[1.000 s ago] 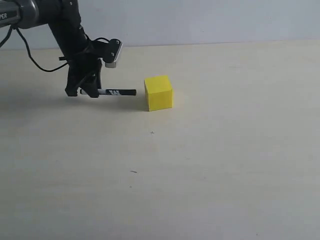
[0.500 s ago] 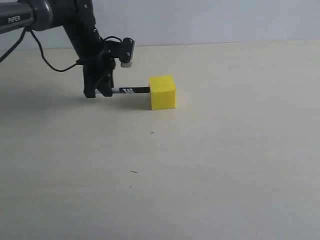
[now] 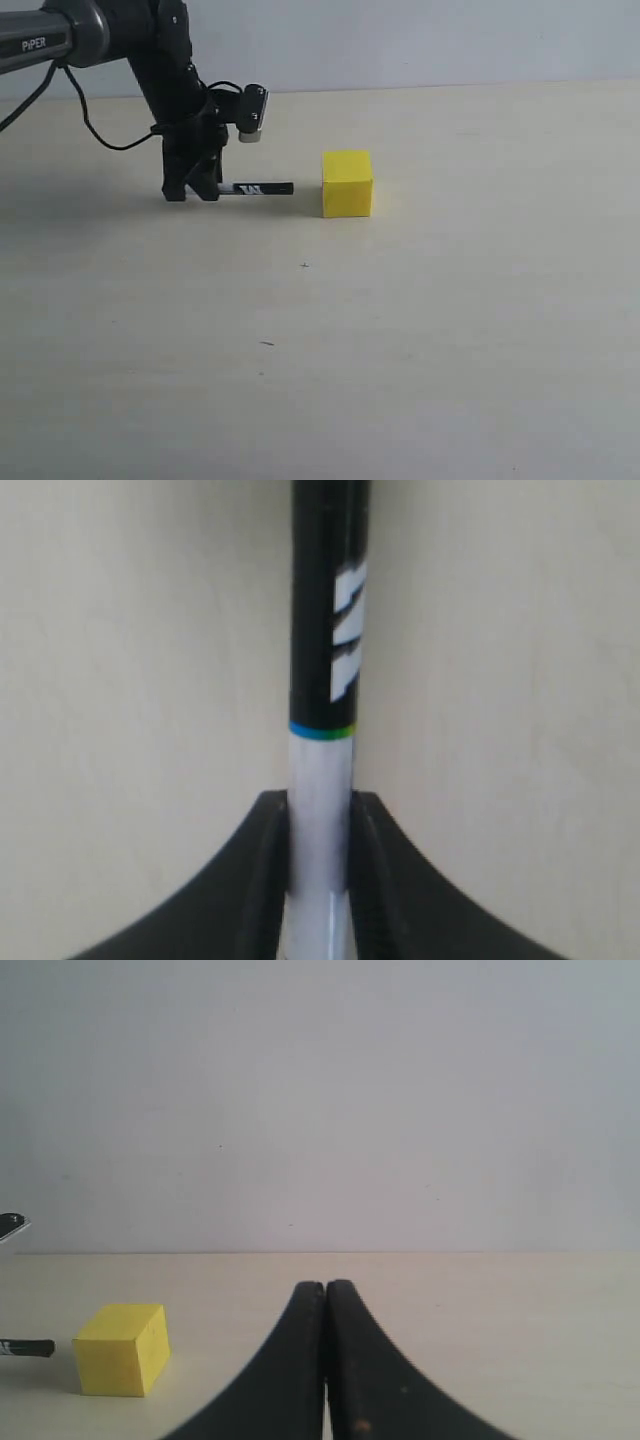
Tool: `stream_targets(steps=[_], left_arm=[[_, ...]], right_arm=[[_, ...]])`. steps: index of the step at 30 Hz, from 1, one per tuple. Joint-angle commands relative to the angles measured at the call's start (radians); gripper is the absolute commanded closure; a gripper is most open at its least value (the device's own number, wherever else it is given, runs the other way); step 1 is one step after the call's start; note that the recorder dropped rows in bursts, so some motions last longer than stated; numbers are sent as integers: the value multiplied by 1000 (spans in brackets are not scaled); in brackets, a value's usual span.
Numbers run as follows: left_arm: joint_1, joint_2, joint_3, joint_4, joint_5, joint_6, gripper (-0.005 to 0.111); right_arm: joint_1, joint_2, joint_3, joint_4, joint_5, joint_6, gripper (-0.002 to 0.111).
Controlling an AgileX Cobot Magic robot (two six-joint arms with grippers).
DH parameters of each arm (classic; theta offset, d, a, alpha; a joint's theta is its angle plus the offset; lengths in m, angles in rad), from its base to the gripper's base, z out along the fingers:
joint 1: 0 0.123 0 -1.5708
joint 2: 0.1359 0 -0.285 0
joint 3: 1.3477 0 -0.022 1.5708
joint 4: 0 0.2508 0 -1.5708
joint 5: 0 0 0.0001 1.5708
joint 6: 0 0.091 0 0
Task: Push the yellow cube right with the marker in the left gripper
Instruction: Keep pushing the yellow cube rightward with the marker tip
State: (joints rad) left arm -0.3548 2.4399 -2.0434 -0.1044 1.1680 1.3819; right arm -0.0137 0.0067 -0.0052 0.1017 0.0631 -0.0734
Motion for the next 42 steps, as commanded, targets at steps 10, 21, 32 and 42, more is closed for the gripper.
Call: stream_targets(steps=[10,21,32,42], left_arm=[[-96,-1,-6,42,-131,-42,107],[-89,-1,-6,50,-64,-139,107],[-162,-1,-6,49,-209,-215,107],[-221,-1,-6,50,-273,-217,107]], right_arm=[[-5,-7,5,-1,-2,-3,108],[-5,-7,5,-1,-2,-3,108],[-5,-7,5,-1,-2,-3,108],[-5,-7,5,-1,-2,-3,108]])
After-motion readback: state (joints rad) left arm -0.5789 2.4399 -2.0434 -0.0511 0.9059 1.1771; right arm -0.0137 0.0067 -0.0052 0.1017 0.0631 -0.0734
